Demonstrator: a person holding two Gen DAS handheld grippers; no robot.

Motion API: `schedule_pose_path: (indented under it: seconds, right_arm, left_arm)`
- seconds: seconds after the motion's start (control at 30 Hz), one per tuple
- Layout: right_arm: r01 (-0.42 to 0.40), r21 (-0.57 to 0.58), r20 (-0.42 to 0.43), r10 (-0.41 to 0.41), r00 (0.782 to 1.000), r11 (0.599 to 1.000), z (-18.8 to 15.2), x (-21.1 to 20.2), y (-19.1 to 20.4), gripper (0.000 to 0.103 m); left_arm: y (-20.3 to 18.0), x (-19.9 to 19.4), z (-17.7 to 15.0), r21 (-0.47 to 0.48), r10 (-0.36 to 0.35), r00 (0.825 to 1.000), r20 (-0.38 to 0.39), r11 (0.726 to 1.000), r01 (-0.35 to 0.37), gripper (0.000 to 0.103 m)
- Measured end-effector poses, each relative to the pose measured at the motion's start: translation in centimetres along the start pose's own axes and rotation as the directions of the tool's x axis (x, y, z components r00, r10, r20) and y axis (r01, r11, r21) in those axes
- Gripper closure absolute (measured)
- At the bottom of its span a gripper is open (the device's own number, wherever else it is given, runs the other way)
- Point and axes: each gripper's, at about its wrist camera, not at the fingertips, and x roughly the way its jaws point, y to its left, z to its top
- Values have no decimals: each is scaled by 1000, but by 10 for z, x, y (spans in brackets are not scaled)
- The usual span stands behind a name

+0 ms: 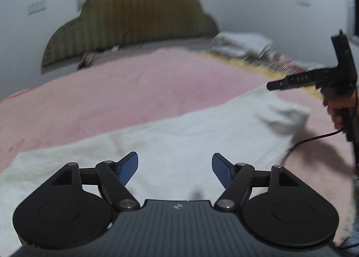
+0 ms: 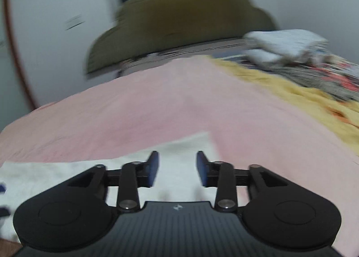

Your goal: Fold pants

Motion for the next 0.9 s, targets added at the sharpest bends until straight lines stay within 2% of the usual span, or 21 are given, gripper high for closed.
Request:
schedule_pose_path:
  seconds: [0.03, 0.07, 0.1, 0.2, 0.3, 0.33, 0.4, 0.43, 0.47, 0.5, 0.53, 0.57, 0.6, 0.63, 0.67, 0.7, 0.73, 0.77, 0.8, 0.83, 0.9]
  right_arm:
    - [-13, -34, -33, 12, 999, 999, 2, 20, 9, 54]
    - [-10, -65, -80, 5, 997, 998, 2, 39, 15, 53]
    - [-7, -97, -126, -6, 992, 995, 1, 59, 20, 53]
    - [80, -121, -205, -104, 973, 989, -3, 98, 13, 54]
    - [159, -43, -122, -163, 979, 986, 4, 81, 4, 52]
    - [148, -49, -95, -152, 984, 988, 5, 73, 8, 51]
    - [13, -65, -119, -21, 993, 998, 2, 65, 17, 50]
    - [-62, -75, -160, 50, 986, 995, -5, 62, 20, 49]
    - [-98, -104, -200, 75, 977, 990, -12, 61, 26, 49]
    - [-97, -166, -238, 56, 970, 981, -21, 61, 32, 49]
    - [-62, -249, -239, 1, 971, 966, -30, 61, 36, 46]
    - [-1, -313, -193, -62, 979, 950, -36, 56, 35, 31]
    - [88, -332, -150, -144, 978, 939, -39, 52, 31, 27]
    - [176, -330, -123, -227, 966, 927, -39, 47, 27, 27]
    - [223, -319, -98, -266, 959, 921, -38, 39, 24, 27]
    - [200, -296, -76, -232, 970, 934, -39, 26, 24, 26]
    - [118, -268, -74, -143, 987, 956, -40, 13, 24, 26]
    - [24, -250, -93, -49, 994, 968, -43, 4, 27, 27]
    - [-75, -246, -131, 44, 990, 966, -48, -1, 31, 27]
    - [-126, -266, -178, 80, 981, 956, -55, -2, 37, 27]
    - [-94, -334, -211, 22, 977, 938, -72, -2, 40, 25]
  left_arm:
    - [1, 12, -3, 4, 1, 998, -64, 1000, -1, 28]
    - [1, 23, -8, 13, -3, 992, -128, 1000, 5, 29]
    - [0, 29, -13, 22, 5, 988, -155, 1000, -2, 29]
    - [0, 18, -6, 50, 16, 996, -90, 999, -11, 27]
    - [16, 18, 16, 31, 73, 997, -21, 997, -73, 17]
    - [24, 24, 23, 21, 106, 994, -18, 994, -106, 15]
    - [41, 44, 31, 12, 161, 986, -36, 987, -160, 8]
    - [49, 57, 31, 13, 190, 979, -72, 982, -190, 9]
    - [57, 71, 31, 16, 214, 970, -115, 977, -214, 11]
    - [63, 82, 29, 14, 227, 963, -147, 974, -228, 10]
    - [67, 86, 27, 4, 230, 961, -157, 973, -232, 9]
    - [69, 83, 25, -19, 229, 963, -143, 972, -234, 11]
    - [69, 77, 25, -28, 233, 963, -132, 971, -239, 12]
    - [64, 70, 25, -26, 231, 966, -121, 972, -235, 11]
    - [58, 62, 24, -18, 216, 971, -103, 976, -219, 10]
    - [48, 54, 22, -7, 194, 978, -82, 981, -195, 10]
    - [40, 48, 20, 3, 175, 982, -67, 985, -175, 10]
    - [29, 43, 15, 19, 154, 986, -58, 988, -153, 9]
    - [18, 40, 11, 42, 129, 990, -57, 991, -127, 8]
    - [9, 39, 6, 71, 106, 992, -66, 992, -101, 8]
    - [-13, 40, -7, 138, 102, 992, -80, 986, -91, 10]
